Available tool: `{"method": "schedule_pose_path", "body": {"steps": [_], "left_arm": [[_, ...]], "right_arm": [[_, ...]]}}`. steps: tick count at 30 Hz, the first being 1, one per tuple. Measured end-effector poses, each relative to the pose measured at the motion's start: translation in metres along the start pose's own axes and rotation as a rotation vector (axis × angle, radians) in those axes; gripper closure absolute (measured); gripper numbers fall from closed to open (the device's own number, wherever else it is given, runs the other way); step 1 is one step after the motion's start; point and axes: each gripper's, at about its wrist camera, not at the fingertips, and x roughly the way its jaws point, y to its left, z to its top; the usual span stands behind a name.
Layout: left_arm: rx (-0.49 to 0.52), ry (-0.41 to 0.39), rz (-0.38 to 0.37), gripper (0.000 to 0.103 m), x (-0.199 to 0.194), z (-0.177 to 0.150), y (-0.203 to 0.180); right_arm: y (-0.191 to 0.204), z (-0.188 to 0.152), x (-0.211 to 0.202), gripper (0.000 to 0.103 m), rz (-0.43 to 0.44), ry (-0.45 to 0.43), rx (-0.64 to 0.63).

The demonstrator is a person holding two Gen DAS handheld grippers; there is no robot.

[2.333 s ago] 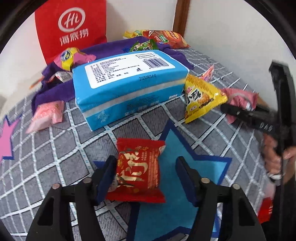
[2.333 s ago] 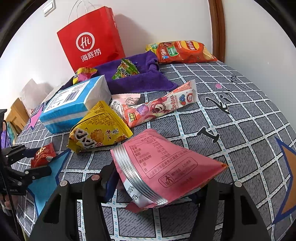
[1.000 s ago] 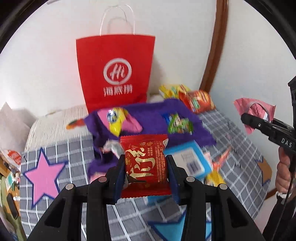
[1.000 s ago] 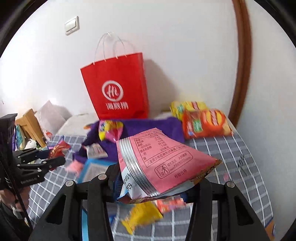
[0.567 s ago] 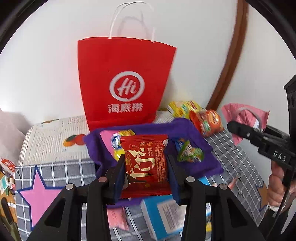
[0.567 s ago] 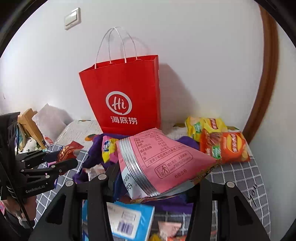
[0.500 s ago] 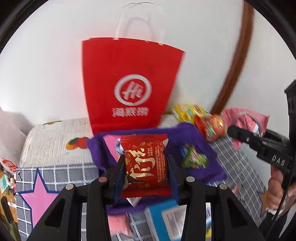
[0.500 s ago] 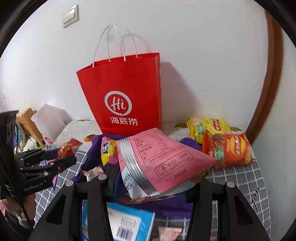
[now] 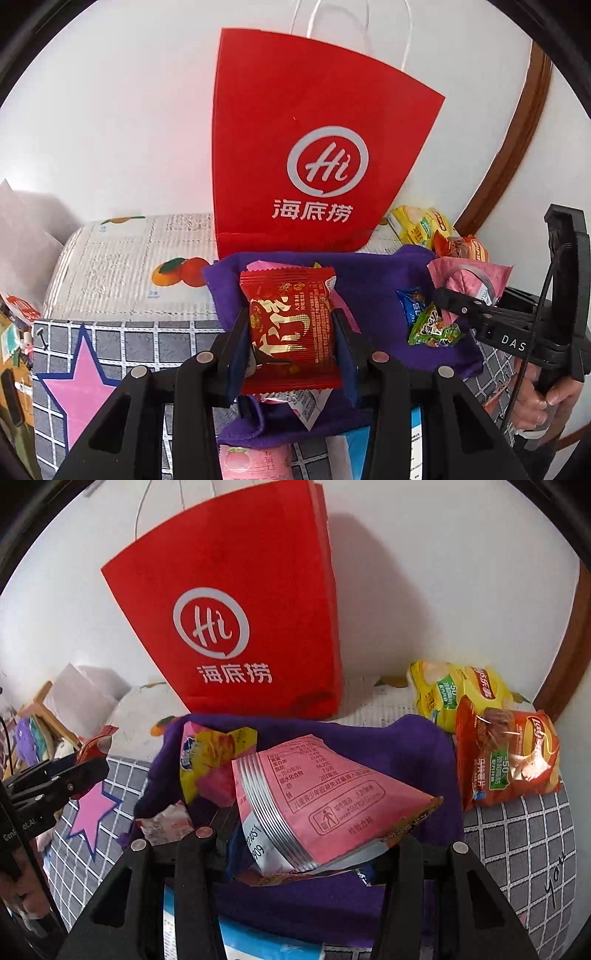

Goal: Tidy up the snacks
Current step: 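Carry the pink packet and red candy packet over the purple cloth with both tools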

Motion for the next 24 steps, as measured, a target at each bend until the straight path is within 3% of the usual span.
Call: {"method": "schedule_pose_path", "body": {"steps": [5, 24], "left_arm": [[0.024, 0.007, 0.007, 0.063, 0.004, -0.003, -0.007], [0.000, 0.015, -0.005, 0.063, 0.005, -0.001, -0.006]], "right_arm": [[-0.003, -0.003, 0.003, 0.055, 0.011, 0.009, -0.025], [0.001, -0.016, 0.043, 0.054, -0.025, 0.186, -0.033]]}}
